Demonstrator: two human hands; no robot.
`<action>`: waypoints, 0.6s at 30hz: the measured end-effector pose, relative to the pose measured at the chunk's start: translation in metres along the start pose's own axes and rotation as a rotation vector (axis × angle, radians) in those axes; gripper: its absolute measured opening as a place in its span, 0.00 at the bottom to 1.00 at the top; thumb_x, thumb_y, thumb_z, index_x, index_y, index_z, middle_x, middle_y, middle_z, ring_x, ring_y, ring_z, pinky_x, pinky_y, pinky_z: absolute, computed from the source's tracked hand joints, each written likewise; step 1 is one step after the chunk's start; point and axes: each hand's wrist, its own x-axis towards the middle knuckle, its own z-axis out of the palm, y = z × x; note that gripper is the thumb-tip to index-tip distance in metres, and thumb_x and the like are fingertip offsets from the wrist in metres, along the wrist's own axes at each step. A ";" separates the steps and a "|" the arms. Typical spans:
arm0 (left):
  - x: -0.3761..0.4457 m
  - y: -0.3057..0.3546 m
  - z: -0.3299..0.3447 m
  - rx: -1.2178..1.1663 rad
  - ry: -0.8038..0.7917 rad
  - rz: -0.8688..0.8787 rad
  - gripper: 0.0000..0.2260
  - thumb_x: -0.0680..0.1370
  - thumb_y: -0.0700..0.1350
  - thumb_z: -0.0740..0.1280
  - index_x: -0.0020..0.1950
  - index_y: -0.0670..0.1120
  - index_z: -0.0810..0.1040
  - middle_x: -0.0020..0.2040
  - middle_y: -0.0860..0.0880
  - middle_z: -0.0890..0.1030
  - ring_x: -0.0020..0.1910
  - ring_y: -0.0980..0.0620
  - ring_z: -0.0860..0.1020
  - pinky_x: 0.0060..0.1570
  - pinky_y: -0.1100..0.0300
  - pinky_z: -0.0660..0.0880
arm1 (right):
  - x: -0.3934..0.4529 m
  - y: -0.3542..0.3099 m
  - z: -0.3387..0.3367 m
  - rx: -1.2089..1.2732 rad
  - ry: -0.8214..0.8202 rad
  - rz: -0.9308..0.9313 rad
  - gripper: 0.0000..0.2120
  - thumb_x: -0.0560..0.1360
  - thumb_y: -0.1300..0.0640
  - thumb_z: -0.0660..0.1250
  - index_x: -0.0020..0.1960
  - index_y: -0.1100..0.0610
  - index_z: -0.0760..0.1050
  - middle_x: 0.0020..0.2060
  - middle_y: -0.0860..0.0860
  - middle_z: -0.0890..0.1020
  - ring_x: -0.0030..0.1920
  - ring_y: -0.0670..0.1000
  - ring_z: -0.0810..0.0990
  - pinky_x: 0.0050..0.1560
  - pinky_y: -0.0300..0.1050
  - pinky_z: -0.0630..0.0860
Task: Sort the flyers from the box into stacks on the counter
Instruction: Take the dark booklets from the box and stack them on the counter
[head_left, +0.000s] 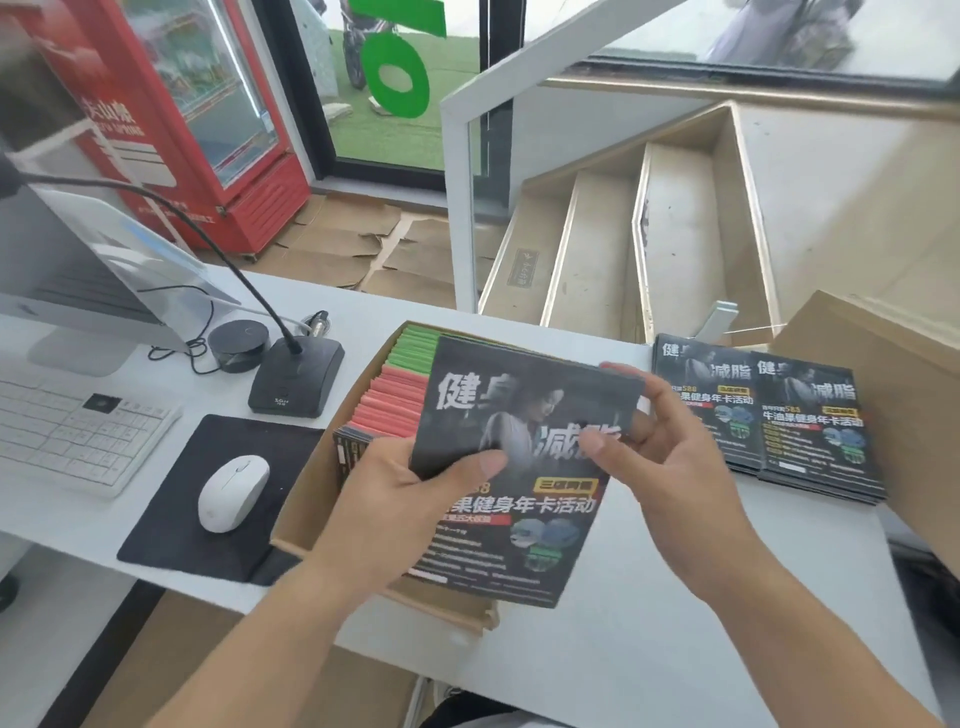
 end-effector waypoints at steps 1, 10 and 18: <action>0.006 -0.005 0.015 -0.059 0.017 -0.031 0.14 0.70 0.61 0.78 0.48 0.53 0.88 0.44 0.43 0.87 0.48 0.40 0.85 0.54 0.45 0.81 | -0.002 0.002 -0.010 0.045 -0.014 0.046 0.29 0.68 0.62 0.78 0.66 0.52 0.73 0.53 0.56 0.86 0.52 0.55 0.85 0.48 0.47 0.82; 0.055 -0.053 0.136 -0.093 -0.122 -0.140 0.09 0.71 0.56 0.77 0.50 0.56 0.87 0.49 0.52 0.88 0.53 0.50 0.85 0.62 0.46 0.78 | -0.027 0.037 -0.103 -0.213 0.278 -0.036 0.15 0.80 0.71 0.64 0.60 0.53 0.76 0.53 0.53 0.85 0.55 0.56 0.83 0.57 0.55 0.80; 0.055 -0.079 0.193 -0.060 -0.185 -0.047 0.07 0.78 0.37 0.72 0.53 0.46 0.86 0.42 0.58 0.86 0.41 0.62 0.81 0.43 0.70 0.73 | -0.036 0.066 -0.164 -0.285 0.289 -0.001 0.15 0.79 0.69 0.66 0.63 0.57 0.76 0.58 0.52 0.84 0.62 0.54 0.81 0.61 0.50 0.76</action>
